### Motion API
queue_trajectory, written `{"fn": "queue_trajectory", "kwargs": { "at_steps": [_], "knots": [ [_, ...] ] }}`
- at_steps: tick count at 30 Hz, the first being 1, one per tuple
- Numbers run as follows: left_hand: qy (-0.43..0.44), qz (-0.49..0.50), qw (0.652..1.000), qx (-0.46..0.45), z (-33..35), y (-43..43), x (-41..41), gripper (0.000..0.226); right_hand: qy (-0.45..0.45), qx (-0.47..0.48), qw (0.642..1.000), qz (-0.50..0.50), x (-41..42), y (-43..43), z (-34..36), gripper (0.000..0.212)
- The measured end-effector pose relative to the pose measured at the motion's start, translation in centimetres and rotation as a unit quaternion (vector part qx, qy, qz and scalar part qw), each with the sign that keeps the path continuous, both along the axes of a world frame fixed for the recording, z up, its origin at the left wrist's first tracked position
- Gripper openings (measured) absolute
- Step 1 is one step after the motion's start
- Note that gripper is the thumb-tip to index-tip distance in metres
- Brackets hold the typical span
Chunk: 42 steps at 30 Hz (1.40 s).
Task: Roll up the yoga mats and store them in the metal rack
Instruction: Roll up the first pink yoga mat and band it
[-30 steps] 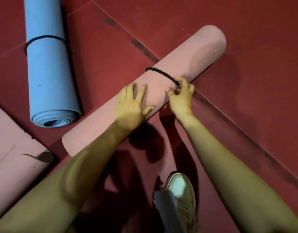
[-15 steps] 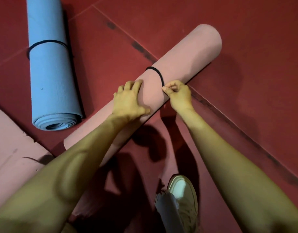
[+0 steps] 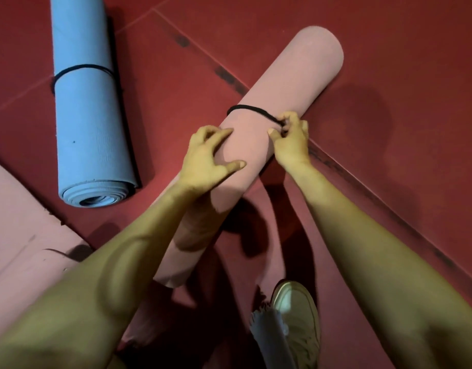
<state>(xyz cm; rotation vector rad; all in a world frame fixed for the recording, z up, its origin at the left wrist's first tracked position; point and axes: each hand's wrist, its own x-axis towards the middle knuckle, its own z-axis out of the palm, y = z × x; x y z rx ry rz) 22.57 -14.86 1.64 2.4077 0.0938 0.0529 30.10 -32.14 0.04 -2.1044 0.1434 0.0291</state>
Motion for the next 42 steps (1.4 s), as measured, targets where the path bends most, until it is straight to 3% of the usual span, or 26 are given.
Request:
{"fn": "queue_trajectory", "kwargs": {
  "at_steps": [4,7,9,11,13,16,20,22,24,27,30,34,37,40,42],
  "knots": [
    [-0.045,0.019,0.997,0.067,-0.8,-0.9,-1.2,0.061,0.037,-0.064,0.996,0.052,1.1,-0.3,0.5,0.018],
    [-0.098,0.040,0.990,0.091,-1.4,-1.7,-2.2,0.059,-0.038,-0.110,0.984,0.137,-0.2,0.4,1.5,0.014],
    [-0.123,0.011,0.981,0.151,-1.6,-1.4,-2.3,0.080,-0.052,-0.109,0.972,0.203,-1.9,1.2,1.3,0.012],
    [-0.093,-0.028,0.978,0.185,-1.1,-0.7,-1.7,0.104,0.000,-0.044,0.982,0.184,-3.0,1.4,0.9,0.012],
    [-0.046,-0.040,0.985,0.164,-0.5,0.4,-1.1,0.110,0.039,-0.004,0.988,0.147,-3.0,1.4,0.3,0.016],
    [0.007,-0.019,0.992,0.128,0.1,2.5,-0.1,0.103,0.018,-0.054,0.981,0.184,-2.2,1.8,0.0,0.016],
    [0.082,0.045,0.995,0.019,0.5,4.6,1.0,0.077,-0.029,-0.073,0.972,0.223,-2.0,4.1,0.4,0.023],
    [0.030,0.033,0.996,0.080,0.1,4.0,0.2,0.070,-0.051,-0.067,0.977,0.195,-1.8,5.2,0.6,0.022],
    [-0.017,0.017,0.988,0.154,-0.2,3.1,-0.9,0.080,-0.046,-0.037,0.986,0.157,-1.5,5.5,0.7,0.020],
    [0.067,-0.027,0.964,0.256,-0.3,2.9,-1.2,0.116,-0.011,-0.012,0.988,0.152,-1.0,5.0,0.5,0.019],
    [0.125,-0.033,0.945,0.301,0.3,2.3,-0.3,0.123,-0.016,-0.027,0.987,0.158,-0.7,4.8,0.4,0.014],
    [0.092,0.000,0.974,0.209,0.7,2.9,0.0,0.115,0.013,0.002,0.987,0.159,-1.0,4.7,1.0,0.010],
    [0.144,0.022,0.989,0.025,0.6,3.5,-0.8,0.115,-0.007,0.000,0.985,0.173,-1.5,4.5,1.7,0.014],
    [0.167,0.071,0.967,-0.181,-0.2,4.7,-2.0,0.113,-0.027,-0.042,0.981,0.187,-1.8,3.6,1.6,0.020],
    [0.143,0.106,0.947,-0.266,-0.5,6.0,-2.4,0.099,-0.011,-0.049,0.981,0.187,-1.9,2.7,1.1,0.016]
  ]
}}
